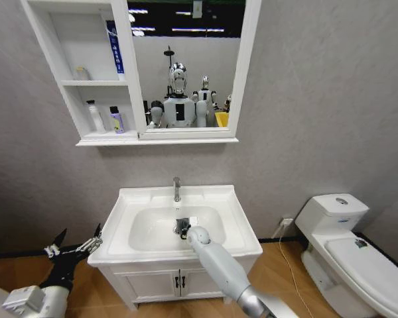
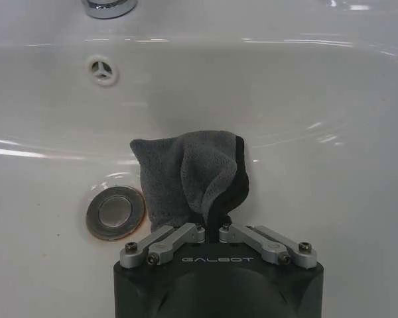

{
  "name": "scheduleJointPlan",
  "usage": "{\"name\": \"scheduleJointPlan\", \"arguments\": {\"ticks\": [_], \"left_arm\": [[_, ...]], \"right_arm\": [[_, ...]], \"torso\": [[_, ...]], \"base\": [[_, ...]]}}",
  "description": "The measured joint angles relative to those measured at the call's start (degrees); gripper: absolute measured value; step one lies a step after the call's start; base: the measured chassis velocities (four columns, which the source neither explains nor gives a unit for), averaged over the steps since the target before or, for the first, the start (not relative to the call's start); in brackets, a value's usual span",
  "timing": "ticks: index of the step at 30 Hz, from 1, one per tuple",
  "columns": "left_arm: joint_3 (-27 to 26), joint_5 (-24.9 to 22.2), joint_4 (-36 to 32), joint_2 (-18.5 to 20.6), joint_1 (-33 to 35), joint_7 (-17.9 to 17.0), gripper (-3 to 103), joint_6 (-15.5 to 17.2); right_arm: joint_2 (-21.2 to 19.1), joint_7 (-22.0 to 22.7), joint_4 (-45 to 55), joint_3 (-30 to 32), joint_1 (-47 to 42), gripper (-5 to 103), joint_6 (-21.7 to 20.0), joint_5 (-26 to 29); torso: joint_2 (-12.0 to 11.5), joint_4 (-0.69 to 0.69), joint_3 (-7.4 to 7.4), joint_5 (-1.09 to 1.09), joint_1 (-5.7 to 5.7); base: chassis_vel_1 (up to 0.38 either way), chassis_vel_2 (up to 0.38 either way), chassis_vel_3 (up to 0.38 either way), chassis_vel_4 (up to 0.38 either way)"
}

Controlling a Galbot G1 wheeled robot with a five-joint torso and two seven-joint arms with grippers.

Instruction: Move facial cleanser and shampoo from washbasin to cabinet, then wipe washbasin with towel.

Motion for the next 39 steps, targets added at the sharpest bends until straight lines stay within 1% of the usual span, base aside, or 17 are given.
{"name": "scheduleJointPlan", "arguments": {"ticks": [1,3,4,8,10,12,14,15,16,18,19,24,29,35,39], "left_arm": [[0.0,0.0,0.0,0.0,0.0,0.0,100,0.0],[0.0,0.0,0.0,0.0,0.0,0.0,100,0.0],[0.0,0.0,0.0,0.0,0.0,0.0,100,0.0],[0.0,0.0,0.0,0.0,0.0,0.0,100,0.0],[0.0,0.0,0.0,0.0,0.0,0.0,100,0.0],[0.0,0.0,0.0,0.0,0.0,0.0,100,0.0],[0.0,0.0,0.0,0.0,0.0,0.0,100,0.0],[0.0,0.0,0.0,0.0,0.0,0.0,100,0.0],[0.0,0.0,0.0,0.0,0.0,0.0,100,0.0],[0.0,0.0,0.0,0.0,0.0,0.0,100,0.0],[0.0,0.0,0.0,0.0,0.0,0.0,100,0.0],[0.0,0.0,0.0,0.0,0.0,0.0,100,0.0],[0.0,0.0,0.0,0.0,0.0,0.0,100,0.0],[0.0,0.0,0.0,0.0,0.0,0.0,100,0.0],[0.0,0.0,0.0,0.0,0.0,0.0,100,0.0]], "right_arm": [[-0.9,0.4,0.9,0.2,-0.2,4,-0.4,0.1],[-1.4,0.5,1.3,0.2,-0.3,4,-0.5,0.1],[-2.5,0.5,2.4,0.2,-0.6,4,-0.8,0.2],[-2.6,0.1,2.6,0.0,-0.8,4,-0.9,0.2],[-2.2,-0.4,2.1,0.0,-0.8,4,-0.8,0.2],[-0.4,-1.7,0.0,-0.4,-0.2,4,-0.5,-0.3],[0.2,-2.1,-0.9,-0.5,0.1,4,-0.4,-0.5],[1.4,-2.8,-2.4,-0.7,0.6,4,-0.4,-0.9],[1.4,-2.8,-2.4,-0.7,0.6,4,-0.4,-0.9],[3.2,-3.8,-4.6,-1.0,1.2,4,0.0,-1.9],[3.2,-3.8,-4.6,-1.0,1.2,4,0.0,-1.9],[6.5,-6.3,-8.1,-1.9,2.1,4,1.3,-3.8],[7.2,-7.5,-9.1,-2.4,2.6,4,2.0,-4.3],[7.4,-7.6,-10.0,-2.2,2.6,4,2.2,-4.7],[7.4,-6.8,-9.3,-1.6,1.9,4,2.2,-5.0]], "torso": [[0.0,0.0,0.0,0.0,0.0],[0.0,0.0,0.0,0.0,0.0],[0.0,-0.01,0.0,-0.01,0.0],[0.0,-0.01,0.0,-0.01,0.0],[0.0,-0.02,0.0,-0.02,0.0],[0.0,-0.01,0.0,-0.02,0.0],[0.0,0.0,0.0,-0.02,0.0],[0.0,0.0,-0.01,-0.02,0.0],[0.0,0.0,-0.01,-0.02,0.0],[0.0,0.0,-0.01,-0.02,0.0],[0.0,0.0,-0.01,-0.02,0.0],[0.0,0.0,0.0,-0.02,0.0],[0.0,0.0,0.0,-0.02,0.0],[0.0,0.01,0.0,0.0,0.0],[0.0,0.02,-0.01,0.0,0.0]], "base": [[0.0,0.0,0.0,0.0],[0.0,0.0,0.0,0.0],[0.0,0.0,0.0,0.0],[0.0,0.0,0.0,0.0],[0.0,0.0,0.0,0.0],[0.0,0.0,0.0,0.0],[0.0,0.0,0.0,0.0],[0.0,0.0,0.0,0.0],[0.0,0.0,0.0,0.0],[0.0,0.0,0.0,0.0],[0.0,0.0,0.0,0.0],[0.0,0.0,0.0,0.0],[0.0,0.0,0.0,0.0],[0.0,0.0,0.0,0.0],[0.0,0.0,0.0,0.0]]}}
